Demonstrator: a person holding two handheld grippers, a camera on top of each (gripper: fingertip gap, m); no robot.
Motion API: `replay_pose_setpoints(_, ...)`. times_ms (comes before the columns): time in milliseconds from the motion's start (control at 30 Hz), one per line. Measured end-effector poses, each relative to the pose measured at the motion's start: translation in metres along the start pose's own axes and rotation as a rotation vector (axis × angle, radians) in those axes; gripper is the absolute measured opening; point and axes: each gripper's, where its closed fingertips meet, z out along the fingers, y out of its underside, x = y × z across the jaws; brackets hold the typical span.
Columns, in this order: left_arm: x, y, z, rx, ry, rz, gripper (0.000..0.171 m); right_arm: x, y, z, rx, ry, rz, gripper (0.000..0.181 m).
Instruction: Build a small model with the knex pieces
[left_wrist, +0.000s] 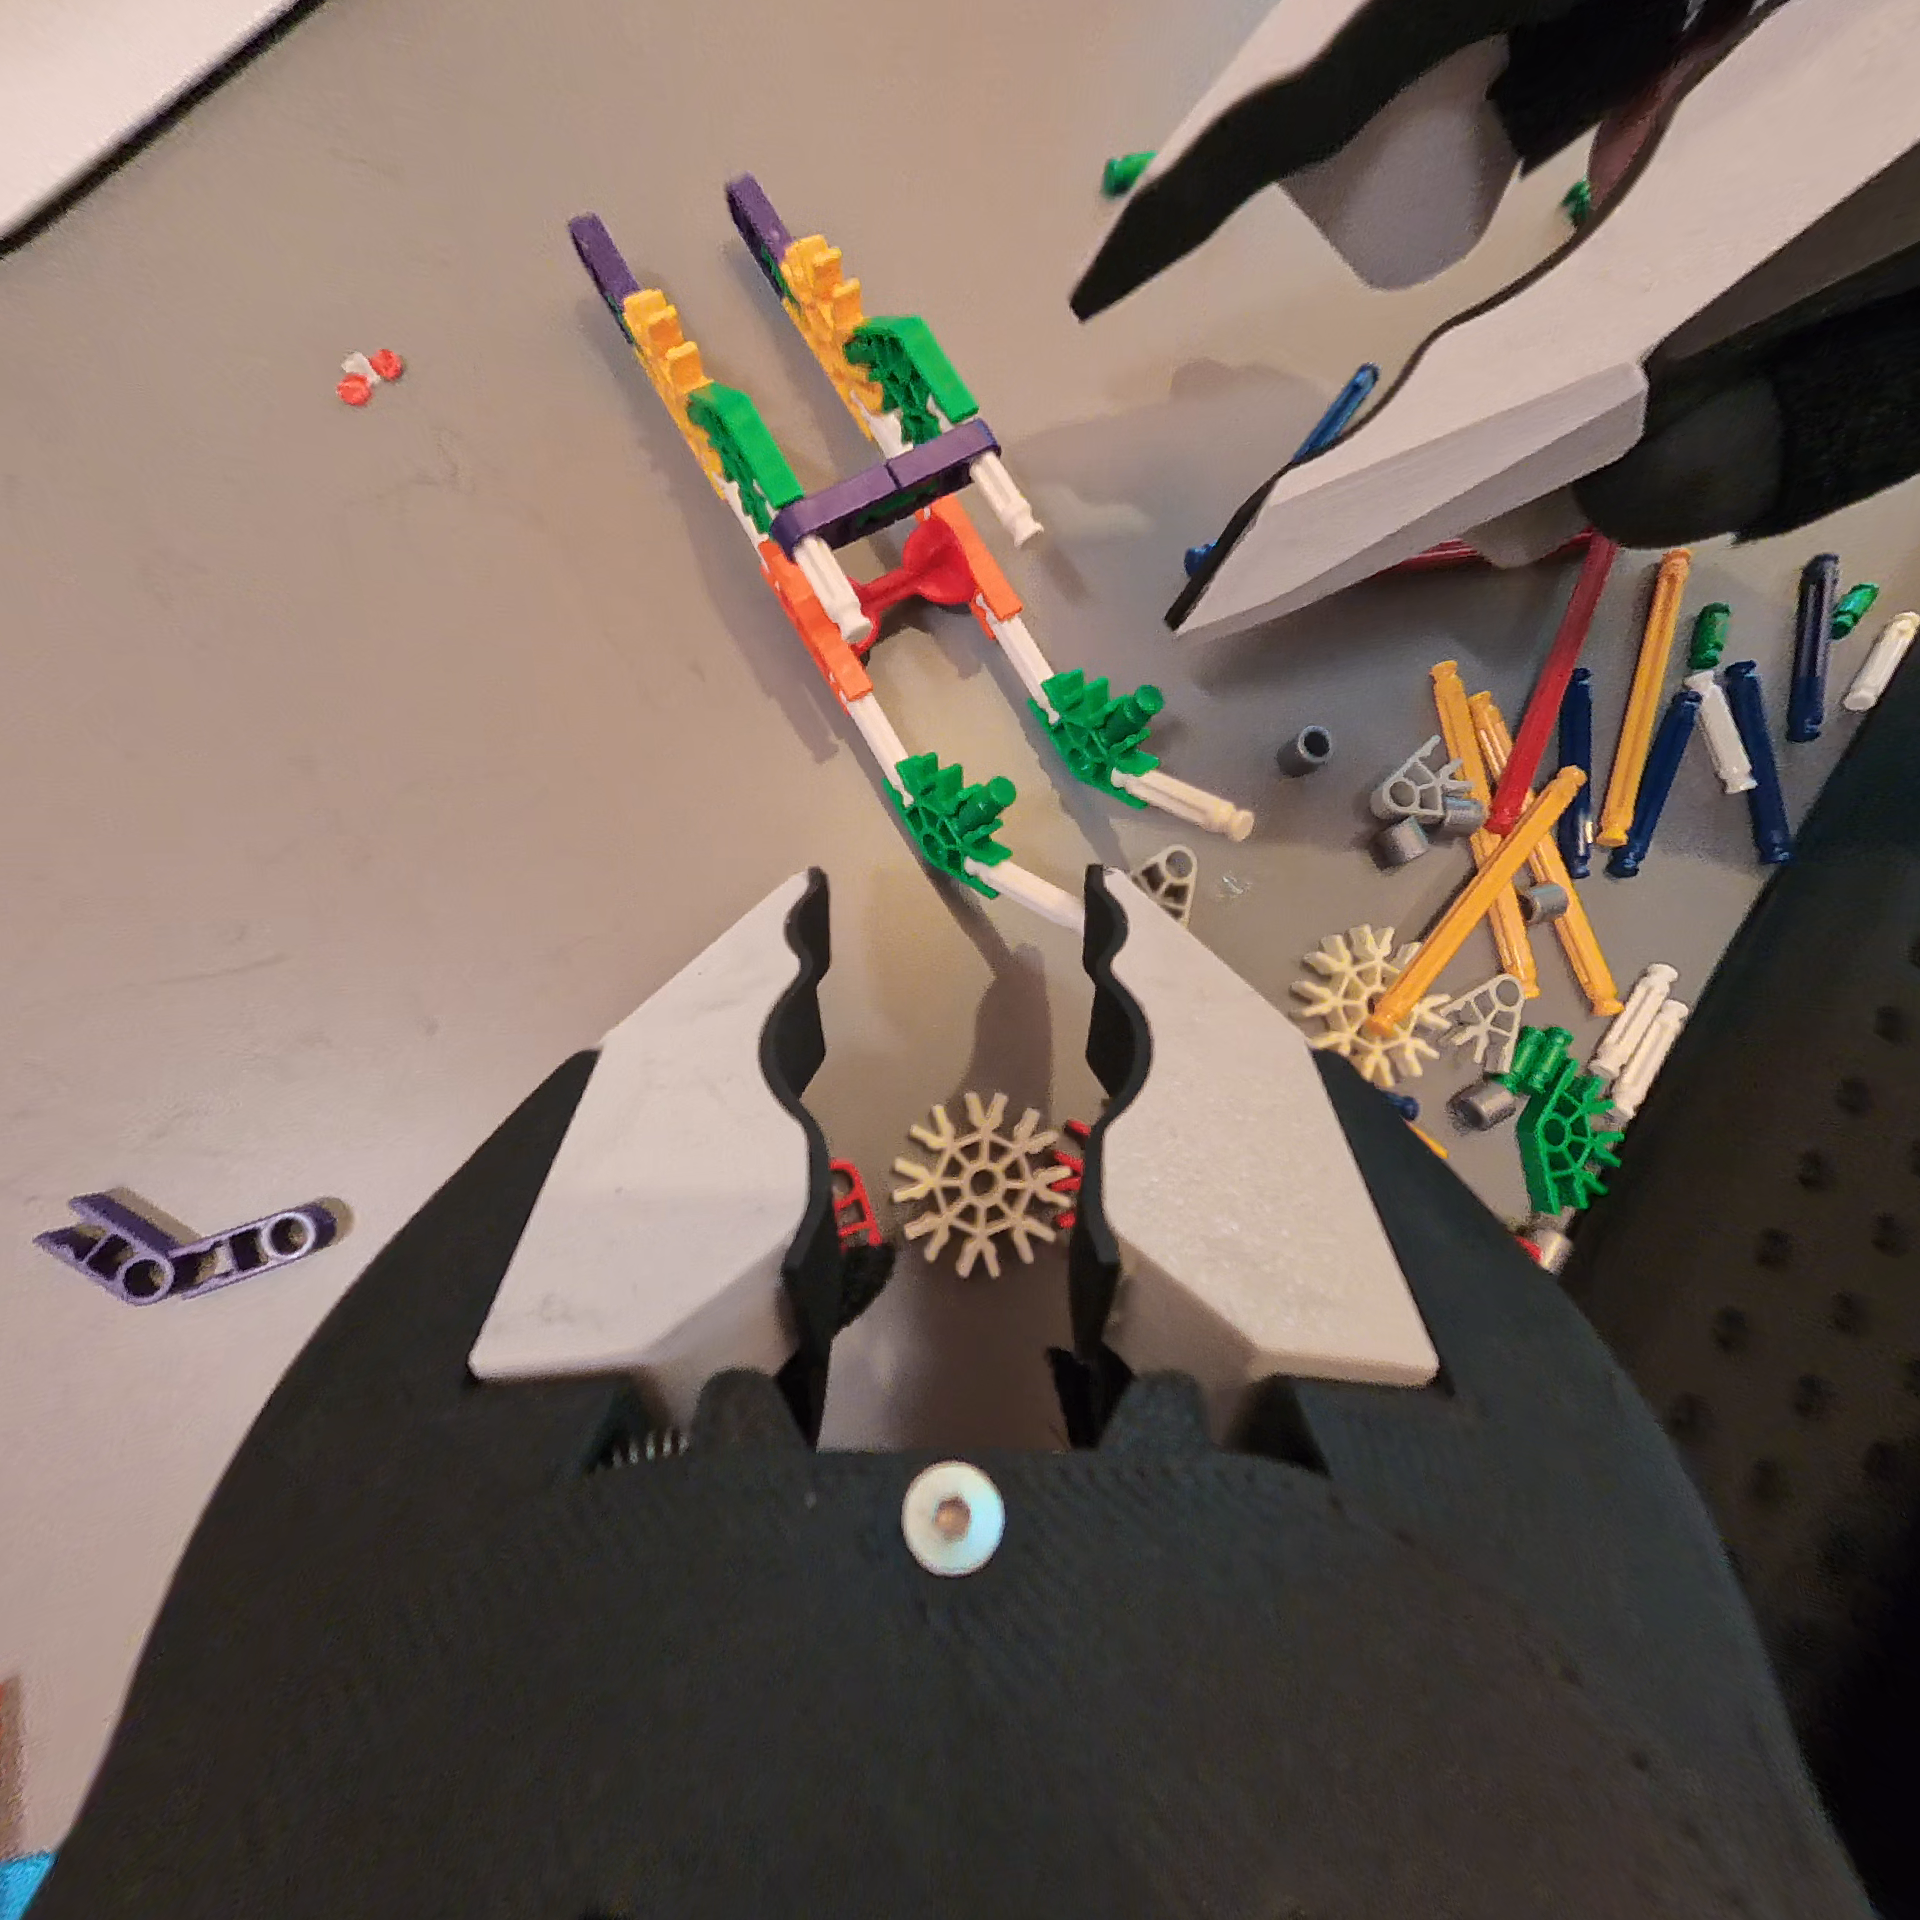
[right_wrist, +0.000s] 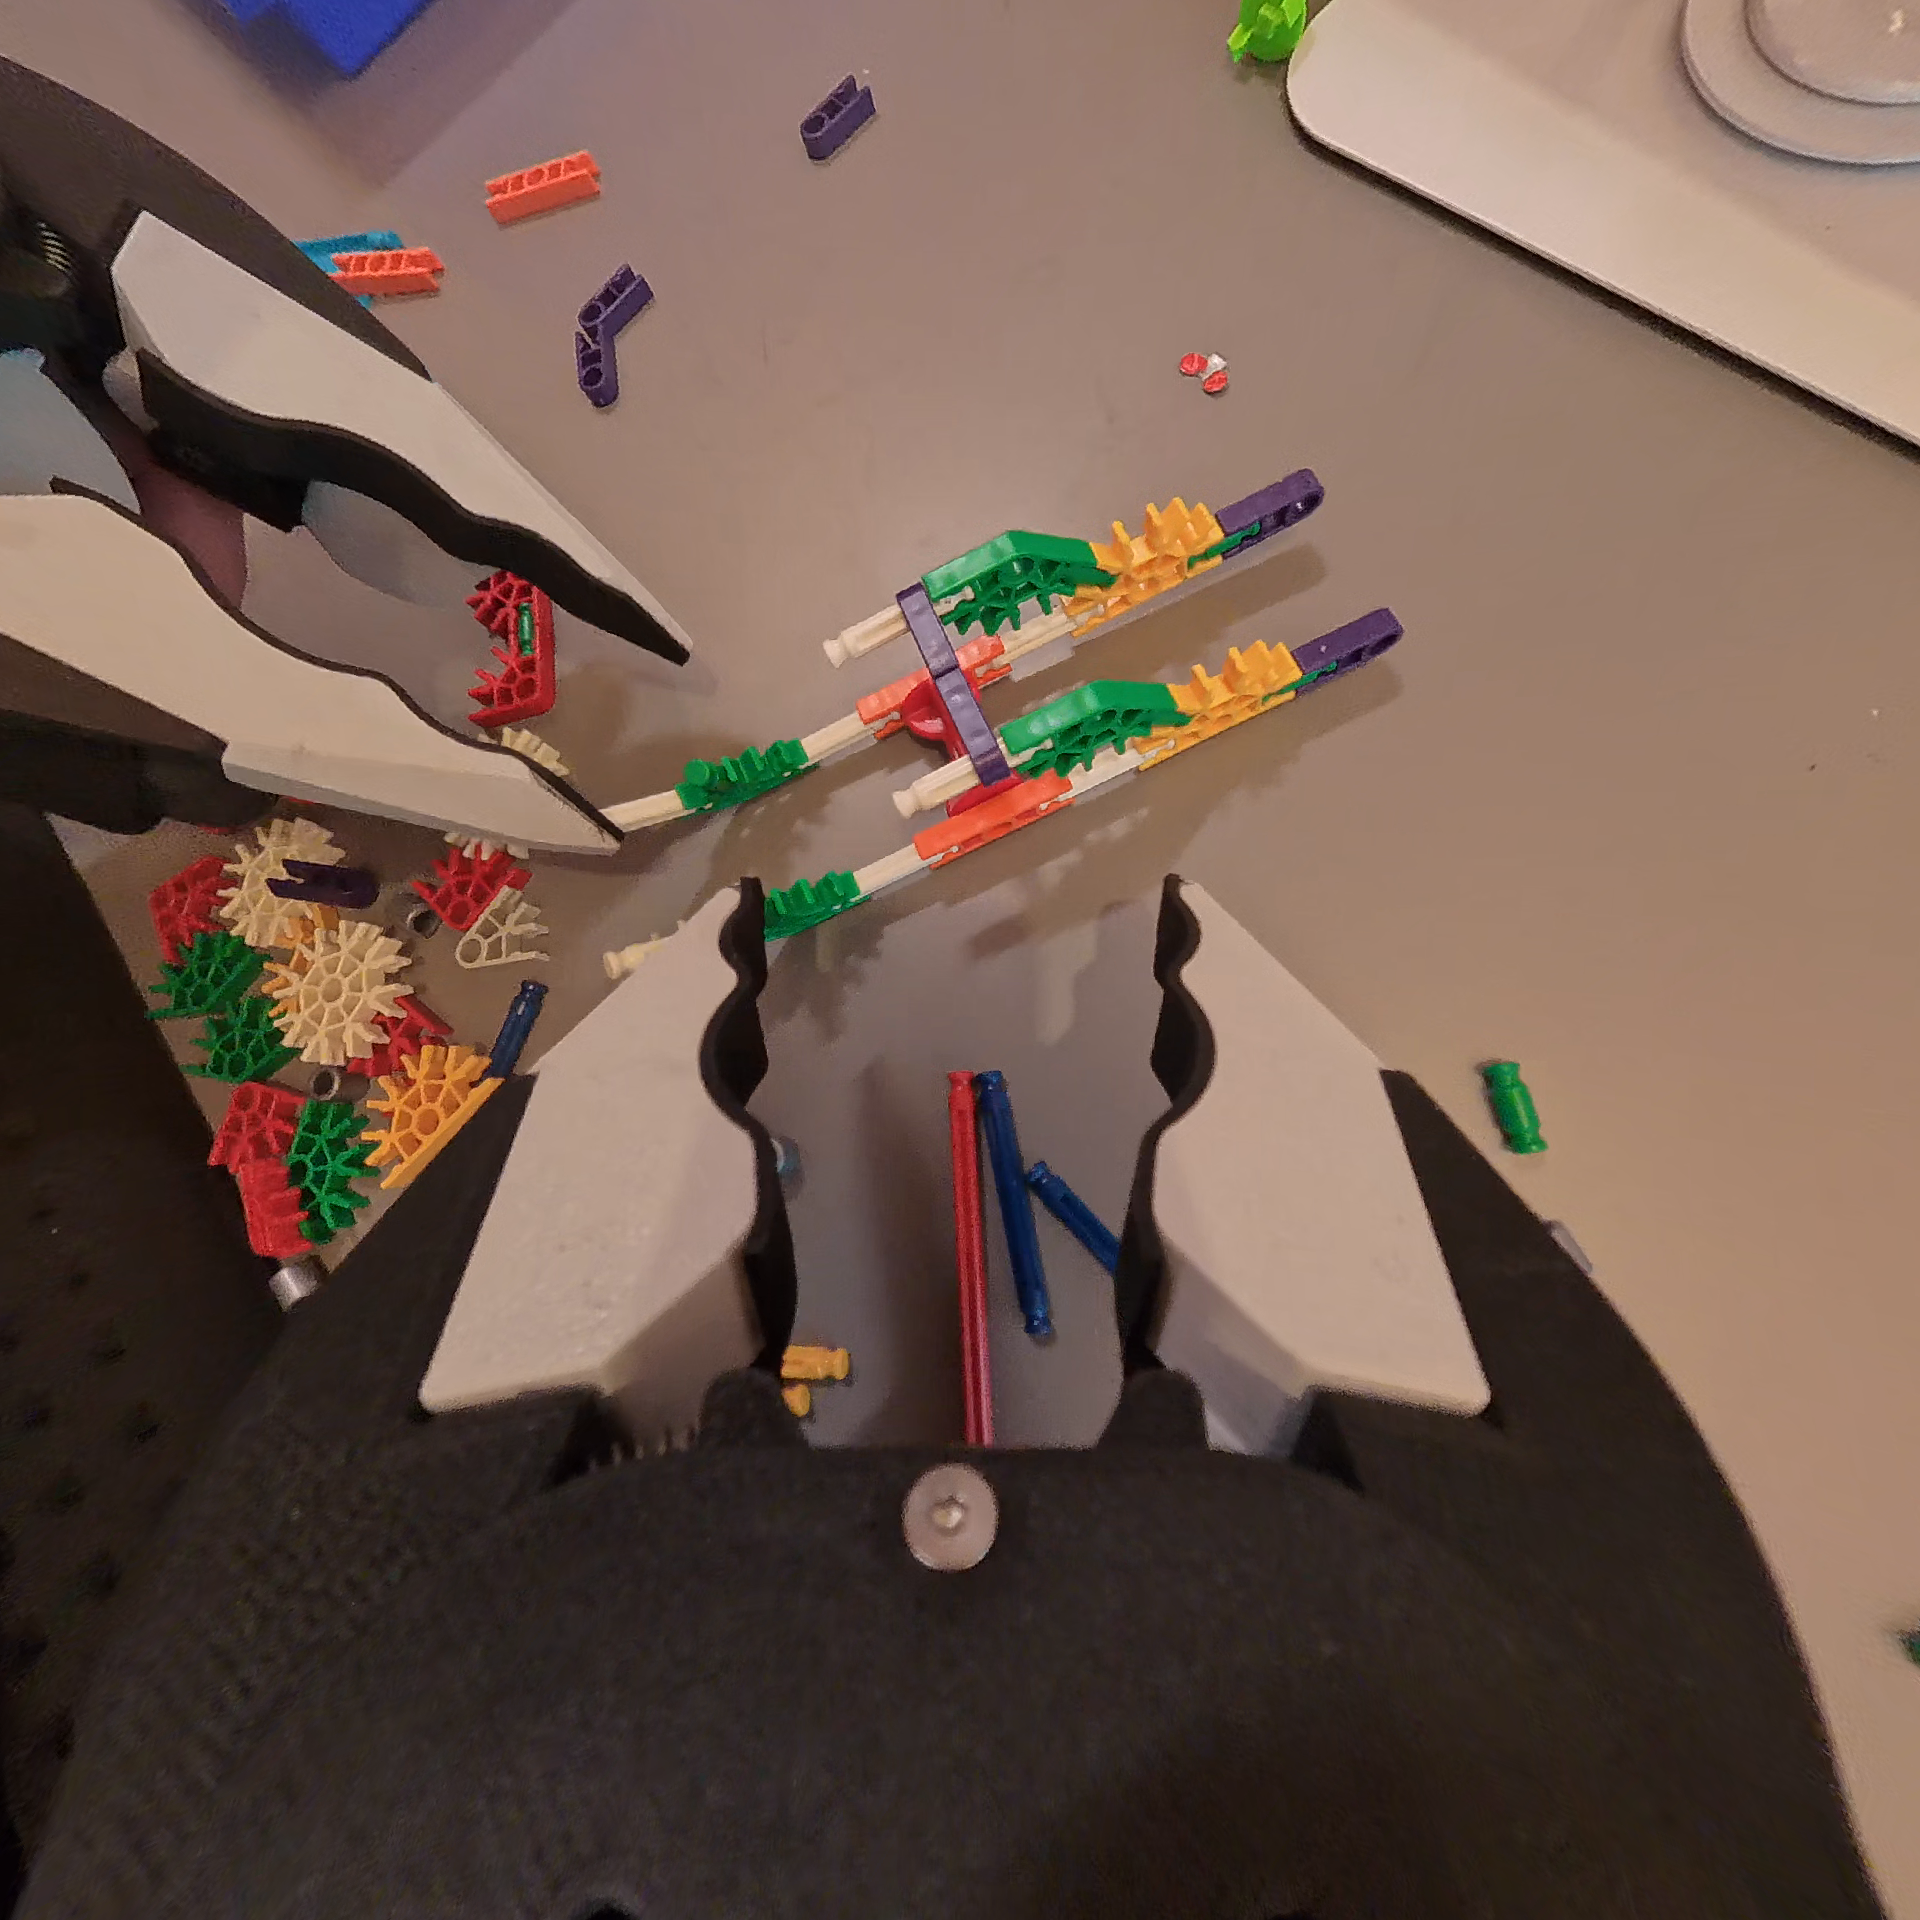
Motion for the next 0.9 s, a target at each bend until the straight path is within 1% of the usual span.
replay_pose_setpoints(100, -0.003, 0.000, -0.007, 0.013, 0.004, 0.001, 0.045, -0.006, 0.003, 0.000, 0.016, 0.009, 0.030, 0.072)
replay_pose_setpoints(167, -0.003, 0.003, -0.008, 0.006, 0.022, -0.004, 0.044, -0.012, 0.006, 0.002, 0.019, 0.006, 0.043, 0.063)
replay_pose_setpoints(300, 0.006, 0.007, -0.003, 0.005, 0.064, 0.008, 0.040, -0.016, 0.012, 0.010, 0.011, 0.029, 0.059, 0.058)
replay_pose_setpoints(333, 0.009, 0.007, -0.001, 0.001, 0.073, 0.011, 0.039, -0.018, 0.012, 0.012, 0.018, 0.025, 0.067, 0.058)
replay_pose_setpoints(367, 0.013, 0.007, 0.001, 0.003, 0.079, 0.015, 0.039, -0.020, 0.011, 0.013, 0.025, 0.019, 0.071, 0.054)
replay_pose_setpoints(433, 0.019, 0.007, 0.006, -0.005, 0.087, 0.024, 0.038, -0.022, 0.010, 0.015, 0.017, 0.021, 0.076, 0.053)
replay_pose_setpoints(533, 0.027, 0.006, 0.012, -0.004, 0.101, 0.032, 0.039, -0.016, 0.008, 0.016, 0.017, 0.062, 0.065, 0.054)
replay_pose_setpoints(600, 0.037, 0.002, 0.013, 0.017, 0.147, 0.014, 0.037, -0.006, 0.008, 0.012, 0.017, 0.098, 0.080, 0.053)
replay_pose_setpoints(700, 0.032, 0.000, 0.012, 0.035, 0.098, 0.035, 0.040, -0.007, 0.003, 0.000, 0.054, 0.078, 0.095, 0.052)
replay_pose_setpoints(800, 0.026, -0.002, 0.008, 0.064, 0.047, 0.052, 0.042, -0.016, 0.008, -0.003, 0.029, 0.040, 0.066, 0.053)
replay_pose_setpoints(900, 0.018, 0.002, 0.013, 0.031, -0.047, 0.114, 0.046, -0.025, 0.011, 0.000, 0.029, 0.008, 0.074, 0.054)
